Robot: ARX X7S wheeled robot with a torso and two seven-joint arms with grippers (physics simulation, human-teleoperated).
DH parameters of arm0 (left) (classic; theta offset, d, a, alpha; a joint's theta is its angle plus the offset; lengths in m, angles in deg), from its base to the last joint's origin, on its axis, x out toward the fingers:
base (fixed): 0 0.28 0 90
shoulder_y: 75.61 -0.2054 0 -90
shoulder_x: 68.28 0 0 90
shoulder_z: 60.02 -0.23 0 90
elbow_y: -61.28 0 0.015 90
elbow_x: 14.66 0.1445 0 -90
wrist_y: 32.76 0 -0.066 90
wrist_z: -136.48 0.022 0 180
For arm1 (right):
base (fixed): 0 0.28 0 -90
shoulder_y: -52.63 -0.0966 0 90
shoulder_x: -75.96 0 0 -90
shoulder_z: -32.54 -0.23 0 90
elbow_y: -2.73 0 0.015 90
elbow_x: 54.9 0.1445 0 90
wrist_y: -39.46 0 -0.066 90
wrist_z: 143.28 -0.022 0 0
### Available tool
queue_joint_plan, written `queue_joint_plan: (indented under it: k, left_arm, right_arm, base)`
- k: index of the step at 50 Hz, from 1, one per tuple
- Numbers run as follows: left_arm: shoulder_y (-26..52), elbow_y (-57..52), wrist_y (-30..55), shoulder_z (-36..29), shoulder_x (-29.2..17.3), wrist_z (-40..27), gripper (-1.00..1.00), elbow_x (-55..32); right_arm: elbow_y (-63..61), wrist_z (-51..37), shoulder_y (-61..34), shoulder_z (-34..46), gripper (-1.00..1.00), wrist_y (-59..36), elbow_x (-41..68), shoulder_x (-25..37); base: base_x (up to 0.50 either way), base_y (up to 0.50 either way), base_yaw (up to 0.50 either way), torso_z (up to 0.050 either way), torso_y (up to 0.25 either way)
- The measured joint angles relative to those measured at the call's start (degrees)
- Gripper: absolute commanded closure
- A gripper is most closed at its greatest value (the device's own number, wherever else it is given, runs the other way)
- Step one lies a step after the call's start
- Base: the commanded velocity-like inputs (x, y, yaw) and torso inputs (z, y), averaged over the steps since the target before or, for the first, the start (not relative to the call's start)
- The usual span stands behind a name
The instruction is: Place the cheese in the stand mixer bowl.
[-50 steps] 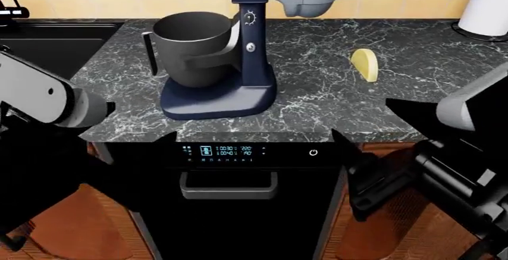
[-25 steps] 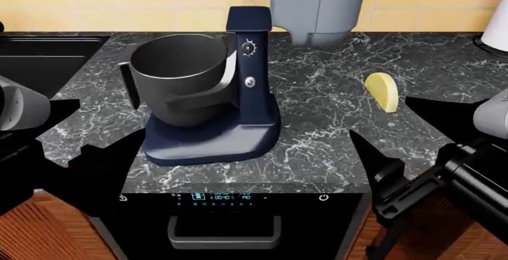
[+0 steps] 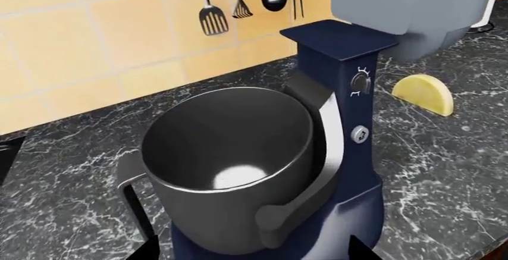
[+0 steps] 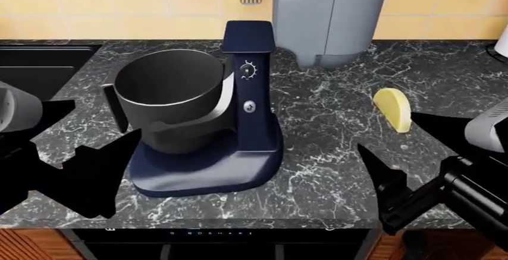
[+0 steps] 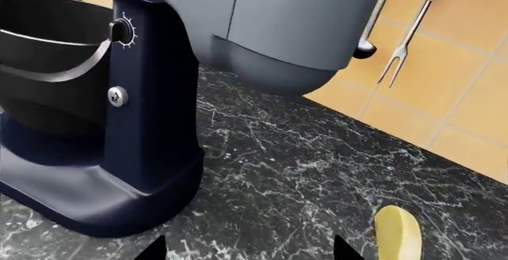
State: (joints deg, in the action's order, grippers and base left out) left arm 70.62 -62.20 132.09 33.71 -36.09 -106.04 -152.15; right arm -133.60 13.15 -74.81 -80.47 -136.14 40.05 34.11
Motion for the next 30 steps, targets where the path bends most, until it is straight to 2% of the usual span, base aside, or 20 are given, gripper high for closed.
queue_joint_plan:
  k: [4, 8, 19, 30]
  left_arm:
    - [-0.3, -0.1, -0.1, 0.4, -0.3, 0.2, -1.0, 0.0]
    - [-0.4, -0.2, -0.2, 0.4, -0.5, 0.3, -1.0, 0.0]
    - [-1.5, -0.6, -0.2, 1.3, -0.7, 0.9, -1.0, 0.4]
    - [-2.7, -0.8, 0.1, 2.1, -0.6, 1.7, -1.0, 1.1]
  right_arm:
    - [0.5, 2.8, 2.7, -0.7, -1.0, -0.3, -3.8, 0.4]
    - [2.7, 1.5, 4.0, -0.5, -1.0, -0.6, -5.5, 0.0]
    - [11.5, -14.3, 0.9, 2.9, -1.0, 1.7, -3.1, -1.6]
    - [15.7, -21.0, -0.6, 4.9, -1.0, 3.7, -3.1, -1.9]
  base:
    - [0.0, 0.0, 0.0, 0.0, 0.0]
    - [0.0, 0.0, 0.0, 0.0, 0.0]
    - [0.0, 0.0, 0.0, 0.0, 0.0]
    - [0.0, 0.0, 0.0, 0.0, 0.0]
